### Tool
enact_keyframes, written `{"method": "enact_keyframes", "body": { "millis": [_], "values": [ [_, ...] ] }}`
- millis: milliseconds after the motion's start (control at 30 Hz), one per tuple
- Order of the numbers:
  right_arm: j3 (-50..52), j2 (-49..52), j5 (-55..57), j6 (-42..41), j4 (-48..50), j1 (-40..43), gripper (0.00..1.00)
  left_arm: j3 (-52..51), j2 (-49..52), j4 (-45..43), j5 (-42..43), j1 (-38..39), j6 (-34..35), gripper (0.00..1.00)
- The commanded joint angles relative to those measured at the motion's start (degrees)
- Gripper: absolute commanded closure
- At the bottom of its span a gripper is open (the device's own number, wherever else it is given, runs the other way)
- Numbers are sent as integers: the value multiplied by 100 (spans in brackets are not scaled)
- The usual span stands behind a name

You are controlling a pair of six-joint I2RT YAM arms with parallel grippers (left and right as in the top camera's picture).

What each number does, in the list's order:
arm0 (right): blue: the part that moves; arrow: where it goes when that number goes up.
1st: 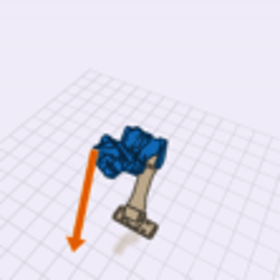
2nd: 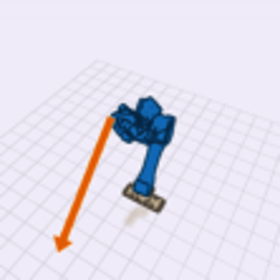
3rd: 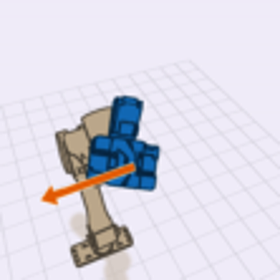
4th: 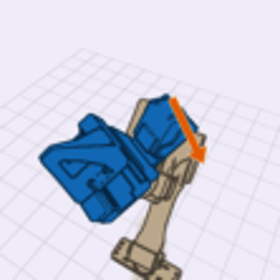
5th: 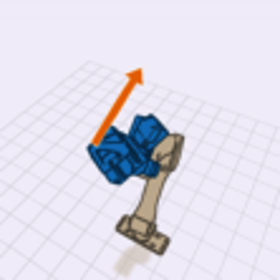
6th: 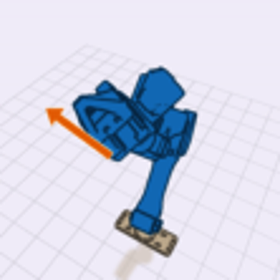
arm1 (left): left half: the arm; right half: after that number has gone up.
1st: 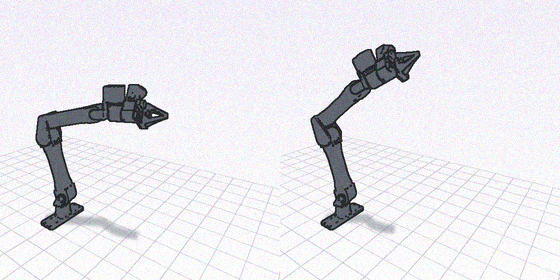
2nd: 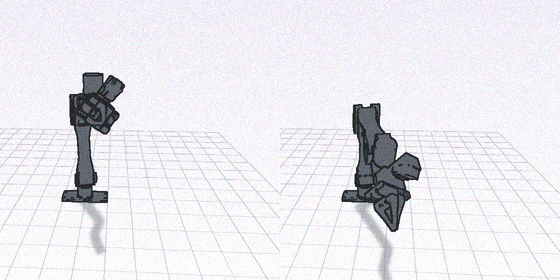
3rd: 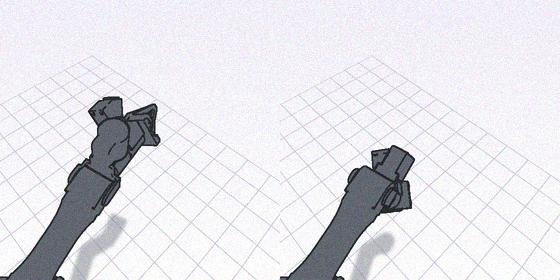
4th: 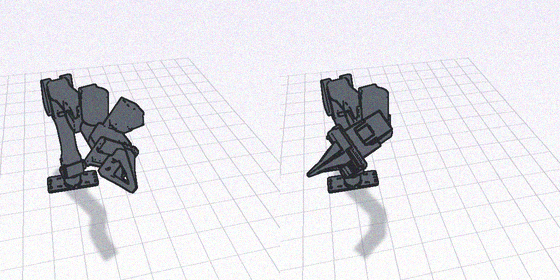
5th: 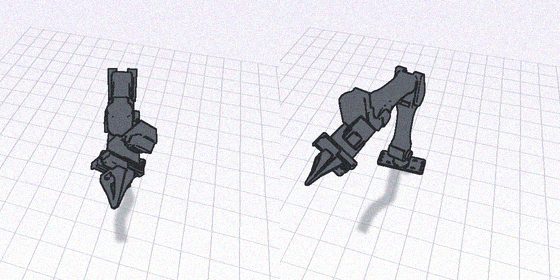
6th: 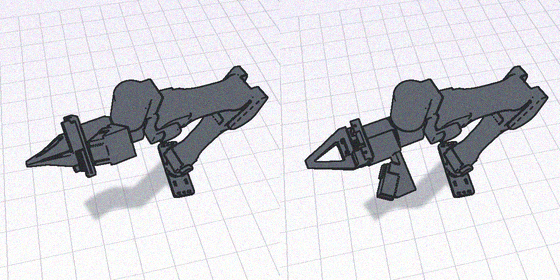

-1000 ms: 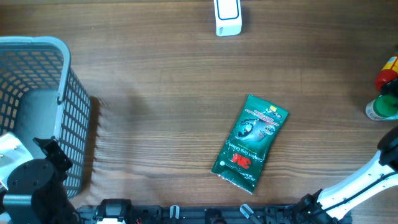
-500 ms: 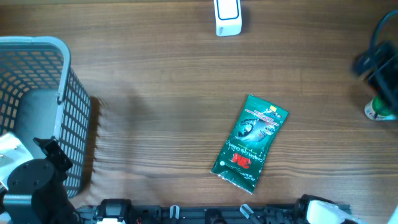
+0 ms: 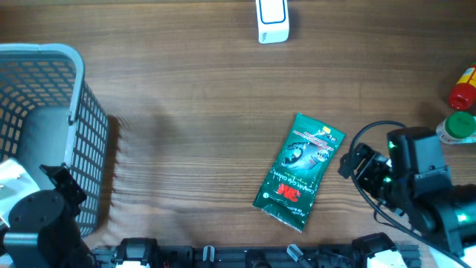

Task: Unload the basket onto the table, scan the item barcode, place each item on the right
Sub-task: 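Grasp the right end of the green 3M gloves packet with the right gripper, then reach the left gripper to the packet's left end and grasp it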

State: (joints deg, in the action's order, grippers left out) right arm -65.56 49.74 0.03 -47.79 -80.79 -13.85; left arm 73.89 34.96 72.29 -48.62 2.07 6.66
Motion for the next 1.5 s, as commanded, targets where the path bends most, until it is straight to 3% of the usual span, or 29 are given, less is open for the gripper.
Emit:
{"method": "enact_keyframes", "body": {
  "millis": [0, 100, 167, 233, 333, 433, 467, 567, 600, 633, 667, 700, 733, 800, 900, 1000, 1100, 1133, 1267, 1467],
  "values": [
    [629, -39, -251, -79, 251, -35, 0, 33, 0, -20, -70, -48, -42, 0],
    [1652, -9, -560, -85, 1075, -35, 0, 33, 0, -20, -68, -48, -42, 0],
    [2518, 249, -1010, -234, 2282, -35, 0, 33, 0, -20, -68, -48, -42, 0],
    [3064, 767, -1255, -691, 3204, -35, 1, 33, 0, -20, -68, -48, -39, 0],
    [3215, 2048, -1480, -546, 4321, -35, 1, 33, 0, -20, -68, -48, -42, 0],
    [3215, 3370, -1987, -153, 5088, -35, 15, 33, 0, -20, -70, -48, -42, 0],
    [3215, 3845, -1906, -151, 5136, -35, 27, 33, 0, -20, -70, -48, -42, 0],
    [3215, 4507, -1635, -166, 5016, -35, 29, 33, 0, -20, -68, -48, -42, 0],
    [3215, 4524, -1613, -166, 5075, -35, 43, 33, 0, -20, -70, -48, -42, 0],
    [3215, 4520, -1620, -153, 5171, -35, 69, 33, 0, -20, -68, -48, -42, 0],
    [3215, 4520, -1622, -116, 5235, -35, 88, 33, 0, -20, -68, -48, -42, 0],
    [3215, 4518, -1644, 96, 5333, -35, 96, 33, 2, -20, -70, -48, -39, 0],
    [3182, 4503, -1635, 289, 5399, -33, 96, 33, 0, -20, -70, -48, -42, 0],
    [2765, 4284, -1792, 278, 4743, -33, 96, 33, 0, -20, -70, -48, -42, 0],
    [1110, 3748, -2157, -424, 1768, -33, 96, 33, 0, -20, -68, -48, -42, 0],
    [-232, 3595, -2330, -1082, -133, -33, 96, 33, 0, -20, -70, -48, -42, 0],
    [-793, 3591, -3139, -1137, -433, -33, 96, 33, 0, -20, -70, -48, -39, 0],
    [-804, 3591, -3279, -1880, -551, -33, 96, 33, 0, -20, -70, -48, -42, 0],
    [-804, 3591, -3882, -3501, -1113, -28, 96, 33, 0, -20, -70, -48, -42, 0],
    [-804, 3591, -5237, -3467, -1139, 42, 96, 33, 0, -20, -70, -48, -42, 0]
  ]
}}
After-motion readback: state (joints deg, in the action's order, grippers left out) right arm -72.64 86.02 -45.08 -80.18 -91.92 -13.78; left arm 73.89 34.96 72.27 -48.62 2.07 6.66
